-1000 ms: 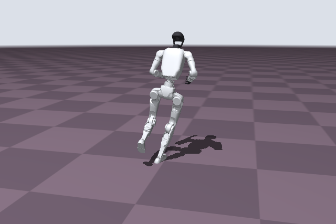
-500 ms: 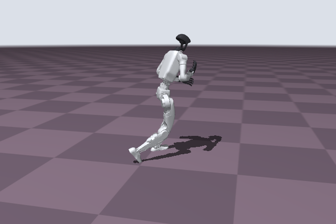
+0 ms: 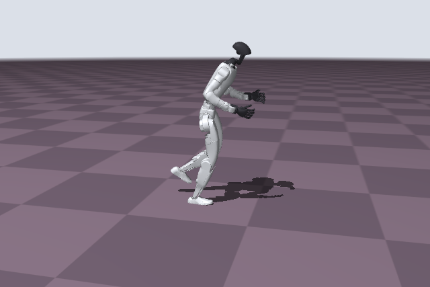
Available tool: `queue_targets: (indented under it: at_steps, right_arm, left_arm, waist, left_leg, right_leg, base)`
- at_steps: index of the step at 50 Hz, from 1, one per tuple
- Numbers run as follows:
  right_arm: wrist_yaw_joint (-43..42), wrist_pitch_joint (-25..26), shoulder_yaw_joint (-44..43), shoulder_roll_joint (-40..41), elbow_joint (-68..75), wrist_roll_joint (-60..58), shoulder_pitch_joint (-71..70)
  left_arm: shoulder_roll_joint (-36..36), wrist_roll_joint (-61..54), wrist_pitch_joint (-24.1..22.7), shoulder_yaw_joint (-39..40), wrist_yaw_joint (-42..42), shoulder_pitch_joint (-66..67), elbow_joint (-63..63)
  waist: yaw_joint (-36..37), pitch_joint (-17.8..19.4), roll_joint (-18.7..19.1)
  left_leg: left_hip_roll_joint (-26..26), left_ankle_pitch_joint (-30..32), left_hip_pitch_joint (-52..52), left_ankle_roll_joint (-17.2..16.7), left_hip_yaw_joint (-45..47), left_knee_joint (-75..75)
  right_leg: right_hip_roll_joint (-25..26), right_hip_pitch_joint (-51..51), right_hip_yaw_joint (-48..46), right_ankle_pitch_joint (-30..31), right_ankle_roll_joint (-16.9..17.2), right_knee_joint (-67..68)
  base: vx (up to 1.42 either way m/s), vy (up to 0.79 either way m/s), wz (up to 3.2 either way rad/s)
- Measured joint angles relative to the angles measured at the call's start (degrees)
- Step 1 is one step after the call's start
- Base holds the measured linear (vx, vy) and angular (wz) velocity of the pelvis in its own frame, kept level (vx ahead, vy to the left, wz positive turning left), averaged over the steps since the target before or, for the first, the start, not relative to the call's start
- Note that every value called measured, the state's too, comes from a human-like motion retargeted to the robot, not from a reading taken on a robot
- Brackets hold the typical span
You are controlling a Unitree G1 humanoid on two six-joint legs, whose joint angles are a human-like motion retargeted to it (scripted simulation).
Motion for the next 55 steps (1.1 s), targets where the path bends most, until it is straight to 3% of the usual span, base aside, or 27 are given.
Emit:
queue_targets:
  at_steps: [3,7,10,13,15,18,20,22,25,27,29,32,35,38,40,43,45,47,49,51,55]
  right_arm:
    - [-1.0,0.4,0.1,7.8,-6.3,4.7,-14.2]
    - [-5.9,-4.4,0.4,17.5,-15.0,11.5,-25.3]
    - [-3.8,-3.4,1.4,18.2,-19.3,14.1,-29.2]
    - [2.6,0.5,3.7,15.0,-20.8,14.5,-27.6]
    - [6.9,2.3,6.0,12.4,-20.7,14.1,-24.3]
    - [9.6,2.3,8.9,7.7,-17.0,8.5,-16.6]
    - [6.0,-1.0,8.7,4.7,-12.7,-0.2,-9.2]
    - [1.4,-3.2,4.6,3.0,-10.0,-4.9,0.5]
    - [3.0,-3.1,-4.2,1.1,-12.1,-0.9,14.6]
    - [5.7,-2.3,-8.0,-2.8,-14.7,1.3,18.6]
    - [6.7,-1.3,-10.5,-7.4,-16.6,3.0,20.9]
    - [6.6,0.7,-12.7,-12.4,-16.6,5.8,22.3]
    - [6.0,2.4,-15.9,-14.0,-15.0,5.8,22.8]
    - [4.3,1.7,-18.6,-11.5,-13.5,2.5,21.9]
    - [2.6,-1.0,-17.9,-8.3,-11.0,0.1,20.2]
    - [1.0,-0.2,-10.1,-4.4,-4.5,-1.9,7.9]
    - [-0.8,-0.9,-6.0,-3.0,-4.6,-6.0,-1.2]
    - [0.3,-1.0,-2.1,-0.1,-8.2,-3.1,-11.4]
    - [-2.0,-1.1,0.3,3.6,-13.2,2.7,-18.6]
    - [-2.3,-1.4,2.2,6.6,-17.1,5.3,-23.9]
    - [-1.9,-0.4,5.0,10.5,-22.7,8.4,-28.7]
  left_arm:
    - [4.3,-13.7,-0.3,6.2,-6.2,20.4,-3.7]
    - [18.1,-24.5,-2.3,14.7,-11.4,42.6,-8.9]
    - [25.1,-30.2,0.0,22.4,-19.4,52.1,-10.2]
    - [25.7,-31.7,3.0,25.9,-25.4,53.7,-9.4]
    - [24.0,-31.5,3.8,24.0,-27.7,49.9,-7.5]
    - [19.4,-26.5,1.2,15.7,-25.5,36.8,-2.9]
    - [16.6,-18.8,-2.2,10.1,-19.6,24.9,-0.3]
    - [13.0,-10.6,-3.1,6.1,-11.9,10.0,0.5]
    - [5.9,-3.0,-1.6,2.8,-4.7,-10.5,-1.0]
    - [2.7,-2.1,-1.0,0.7,-3.6,-20.4,-2.3]
    - [2.9,-5.5,-1.0,-2.0,-2.9,-26.5,-4.0]
    - [6.7,-12.2,-0.6,-4.8,-5.4,-32.1,-5.1]
    - [7.3,-17.3,-0.4,-5.7,-8.3,-32.4,-4.5]
    - [3.8,-19.0,-1.7,-5.7,-6.9,-26.3,-2.4]
    - [3.2,-5.8,-2.9,-3.7,1.7,-19.0,2.6]
    - [0.7,-7.1,0.0,-1.1,-5.5,-3.4,8.0]
    - [2.5,-3.1,0.8,2.9,-4.8,8.0,9.4]
    - [3.7,-19.8,-1.8,5.4,-16.3,18.5,4.9]
    - [7.4,-33.3,-0.2,8.5,-17.0,28.2,0.5]
    - [11.1,-38.1,0.3,12.5,-20.4,36.6,-1.8]
    - [13.3,-43.5,2.0,21.6,-21.6,47.9,-3.6]
  waist:
    - [6.6,0.8,-2.0]
    - [22.1,-1.1,-6.6]
    - [31.0,-2.3,-9.1]
    - [31.9,-3.0,-9.6]
    - [29.3,-1.7,-8.8]
    - [24.4,1.5,-6.9]
    - [22.2,0.7,-6.5]
    - [19.8,-1.7,-6.2]
    - [12.4,-3.3,-3.7]
    - [5.3,-2.9,-0.8]
    - [-2.0,-2.9,1.9]
    - [-10.3,-3.3,4.0]
    - [-15.4,-2.9,2.5]
    - [-15.3,-2.0,1.1]
    - [-12.8,-4.0,2.5]
    - [-6.9,-1.9,3.5]
    - [-2.4,-0.8,2.6]
    - [2.2,1.3,0.7]
    - [8.4,1.5,-2.0]
    - [14.7,1.0,-5.2]
    - [25.3,0.3,-10.7]
  left_leg:
    - [-1.2,-2.8,-3.9,2.8,1.7,0.3]
    - [-3.0,-3.2,-7.7,3.9,5.7,-14.9]
    - [-3.6,-1.0,-7.4,4.1,9.2,-36.0]
    - [-4.4,2.3,-5.7,2.1,11.0,-52.9]
    - [-5.3,4.7,-3.6,0.7,10.4,-55.0]
    - [-4.5,-4.6,-0.1,3.2,7.3,-42.9]
    - [-2.7,-12.5,-2.0,3.8,5.9,-31.1]
    - [-1.4,-16.9,-4.5,2.1,5.1,-24.1]
    - [-1.7,-17.2,-0.8,-1.1,2.0,-26.3]
    - [-1.8,-12.4,5.3,-3.5,-1.6,-35.7]
    - [-0.5,-6.9,9.4,-6.0,-4.6,-41.3]
    - [0.4,2.5,14.9,-8.6,-7.6,-47.5]
    - [-1.5,8.9,21.4,-8.8,-11.2,-50.0]
    - [-3.9,11.4,25.1,-6.4,-14.5,-44.1]
    - [-3.5,13.0,19.6,-7.8,-13.1,-30.1]
    - [-1.7,15.6,11.9,-5.8,-9.3,-10.0]
    - [-0.6,12.5,6.1,-3.6,-5.8,0.1]
    - [-1.2,7.7,1.5,0.7,-4.6,3.1]
    - [-1.2,4.7,-3.6,3.1,-1.5,1.6]
    - [-1.5,3.6,-7.9,4.6,2.1,-5.2]
    - [-2.5,4.5,-9.8,2.8,9.2,-33.2]
  right_leg:
    - [1.0,6.7,5.5,1.1,1.1,-4.8]
    - [-1.1,12.1,13.4,7.5,4.0,-10.2]
    - [-3.0,15.6,16.4,14.1,7.0,-13.6]
    - [-2.9,21.1,16.3,20.5,7.6,-15.6]
    - [-2.2,26.2,15.7,23.7,6.5,-14.6]
    - [0.0,27.6,15.8,26.0,6.4,0.7]
    - [1.4,19.6,15.4,26.0,9.8,20.8]
    - [0.7,9.0,12.8,22.4,10.8,36.8]
    - [-1.7,-1.0,6.7,14.2,6.0,45.5]
    - [-1.2,-3.8,3.1,9.9,0.7,39.5]
    - [-0.1,-6.2,-0.2,9.7,0.3,28.7]
    - [1.1,-6.6,-2.7,14.0,1.8,3.9]
    - [-0.6,-5.2,-4.2,15.8,6.2,-17.3]
    - [-2.9,-4.5,-7.4,20.0,7.8,-19.8]
    - [-3.6,-9.5,-7.2,16.2,5.5,-7.2]
    - [-0.9,-10.8,-2.6,6.4,0.5,6.7]
    - [0.0,-9.9,0.1,3.3,0.2,11.4]
    - [1.2,-2.9,2.6,4.4,0.1,4.3]
    - [0.7,1.4,5.4,6.6,1.1,-0.1]
    - [-0.8,5.4,8.0,10.5,2.3,-5.6]
    - [-3.7,12.7,11.6,19.9,6.7,-15.1]
  base:
    - [0.89,-0.06,-2.03]
    - [0.96,0.06,-2.06]
    - [0.98,0.23,-1.14]
    - [1.01,0.32,0.02]
    - [1.05,0.33,0.83]
    - [1.06,0.3,0.92]
    - [1.03,0.21,0.5]
    - [0.98,0.17,0.62]
    - [0.94,0.15,1.23]
    - [0.94,0.03,1.4]
    - [1.02,-0.1,1.22]
    - [1.08,-0.22,0.9]
    - [1.17,-0.3,0.63]
    - [1.19,-0.31,-0.07]
    - [1.15,-0.27,-0.77]
    - [1.05,-0.22,-1.4]
    - [1.0,-0.15,-1.43]
    - [0.96,-0.11,-1.17]
    - [0.99,-0.05,-1.18]
    - [1.01,0.02,-1.13]
    - [1.07,0.15,-1.08]
